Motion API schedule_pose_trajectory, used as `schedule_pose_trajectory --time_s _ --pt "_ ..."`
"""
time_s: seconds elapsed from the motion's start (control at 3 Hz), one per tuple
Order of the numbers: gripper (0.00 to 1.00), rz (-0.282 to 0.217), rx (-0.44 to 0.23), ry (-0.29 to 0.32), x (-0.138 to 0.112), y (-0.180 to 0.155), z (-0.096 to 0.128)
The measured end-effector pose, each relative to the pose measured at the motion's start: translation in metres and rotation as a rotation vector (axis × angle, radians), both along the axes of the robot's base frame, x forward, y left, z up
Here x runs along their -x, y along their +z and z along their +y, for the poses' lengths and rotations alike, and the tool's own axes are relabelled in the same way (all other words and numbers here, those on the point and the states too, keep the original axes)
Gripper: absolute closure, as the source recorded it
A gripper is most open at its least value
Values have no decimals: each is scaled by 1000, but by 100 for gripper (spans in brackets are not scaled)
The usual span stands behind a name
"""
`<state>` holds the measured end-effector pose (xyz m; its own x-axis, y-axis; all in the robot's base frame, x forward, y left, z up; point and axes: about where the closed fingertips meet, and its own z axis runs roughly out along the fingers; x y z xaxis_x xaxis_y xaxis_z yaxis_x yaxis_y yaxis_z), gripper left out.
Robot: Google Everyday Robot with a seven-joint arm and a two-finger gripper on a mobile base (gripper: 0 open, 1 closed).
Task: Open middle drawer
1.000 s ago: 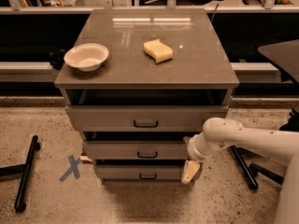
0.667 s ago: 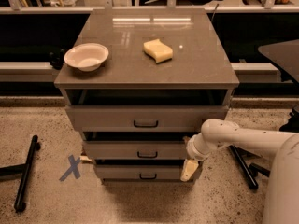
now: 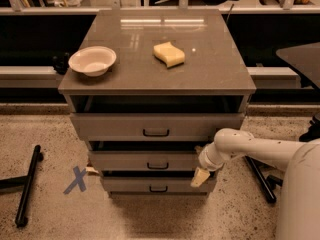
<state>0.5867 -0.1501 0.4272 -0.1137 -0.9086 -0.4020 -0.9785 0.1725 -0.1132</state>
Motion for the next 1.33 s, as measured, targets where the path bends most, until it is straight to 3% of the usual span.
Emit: schedule_pose_trajectory --time_s 0.67,1.0,1.33 --pt "64 7 1 -3 10 -11 -9" --pt "96 7 1 -3 10 -7 -9" --pt "100 7 1 -3 10 -2 -9"
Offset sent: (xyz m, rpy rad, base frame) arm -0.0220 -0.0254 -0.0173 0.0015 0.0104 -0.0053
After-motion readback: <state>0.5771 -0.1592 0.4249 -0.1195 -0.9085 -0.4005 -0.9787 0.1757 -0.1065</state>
